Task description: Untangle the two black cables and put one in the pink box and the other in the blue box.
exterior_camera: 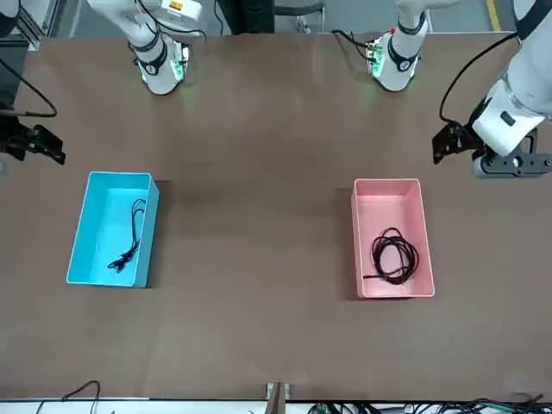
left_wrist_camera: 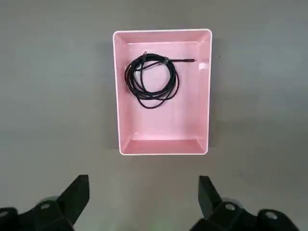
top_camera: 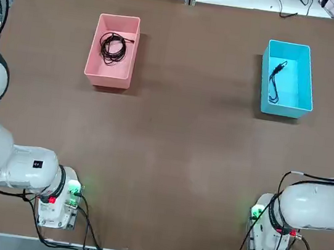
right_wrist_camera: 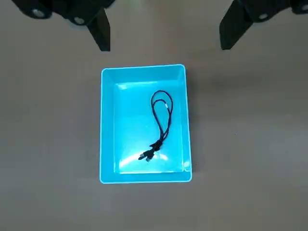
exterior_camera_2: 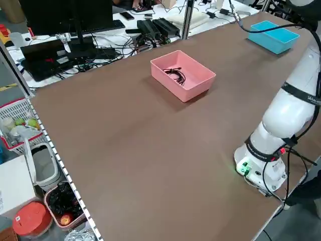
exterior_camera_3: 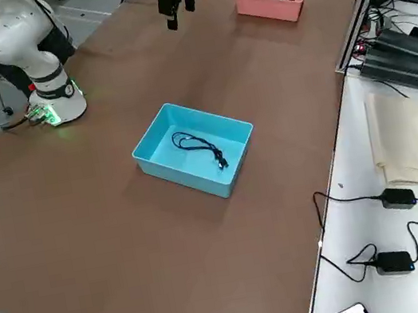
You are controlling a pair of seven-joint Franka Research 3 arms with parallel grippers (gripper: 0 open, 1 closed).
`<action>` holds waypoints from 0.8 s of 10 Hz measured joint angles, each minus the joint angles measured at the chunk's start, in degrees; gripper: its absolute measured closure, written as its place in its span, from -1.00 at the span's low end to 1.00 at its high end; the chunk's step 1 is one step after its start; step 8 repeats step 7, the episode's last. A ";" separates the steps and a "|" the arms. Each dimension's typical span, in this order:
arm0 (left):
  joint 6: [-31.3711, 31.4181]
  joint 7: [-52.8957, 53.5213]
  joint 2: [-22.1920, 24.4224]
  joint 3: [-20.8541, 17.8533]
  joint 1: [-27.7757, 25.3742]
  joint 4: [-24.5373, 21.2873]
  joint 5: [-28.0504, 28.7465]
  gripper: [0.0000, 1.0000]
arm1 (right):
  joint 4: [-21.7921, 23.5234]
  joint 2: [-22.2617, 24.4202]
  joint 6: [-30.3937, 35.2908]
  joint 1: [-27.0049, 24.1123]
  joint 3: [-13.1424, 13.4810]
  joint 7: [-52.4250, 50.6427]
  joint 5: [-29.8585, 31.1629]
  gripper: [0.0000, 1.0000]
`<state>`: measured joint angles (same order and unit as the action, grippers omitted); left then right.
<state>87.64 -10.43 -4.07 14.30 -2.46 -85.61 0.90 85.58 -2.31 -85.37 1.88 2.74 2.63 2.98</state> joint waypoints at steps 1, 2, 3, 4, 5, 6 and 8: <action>0.00 0.00 0.00 0.01 0.00 0.00 0.00 -1.00 | 0.00 0.00 -0.14 0.00 0.03 0.00 -0.62 -1.00; 0.00 0.00 0.00 0.07 0.01 0.00 -0.02 -1.00 | 0.00 0.01 -0.26 -0.01 0.12 0.00 -1.69 -1.00; 0.00 0.00 0.00 0.11 0.05 0.00 -0.04 -1.00 | 0.00 0.05 -0.30 -0.02 0.24 0.00 -2.25 -1.00; 0.00 0.00 0.00 0.15 0.06 0.00 -0.04 -1.00 | 0.00 0.12 -0.32 -0.02 0.27 -0.01 -2.37 -1.00; 0.00 0.00 0.00 0.22 0.07 0.00 -0.04 -1.00 | 0.00 0.18 -0.33 -0.02 0.28 -0.01 -2.41 -1.00; 0.00 0.00 0.00 0.25 0.07 0.00 -0.04 -1.00 | 0.00 0.19 -0.33 -0.02 0.28 -0.01 -2.41 -1.00; 0.00 0.00 0.00 0.24 0.07 0.00 -0.04 -1.00 | 0.00 0.19 -0.33 -0.02 0.30 -0.01 -2.41 -1.00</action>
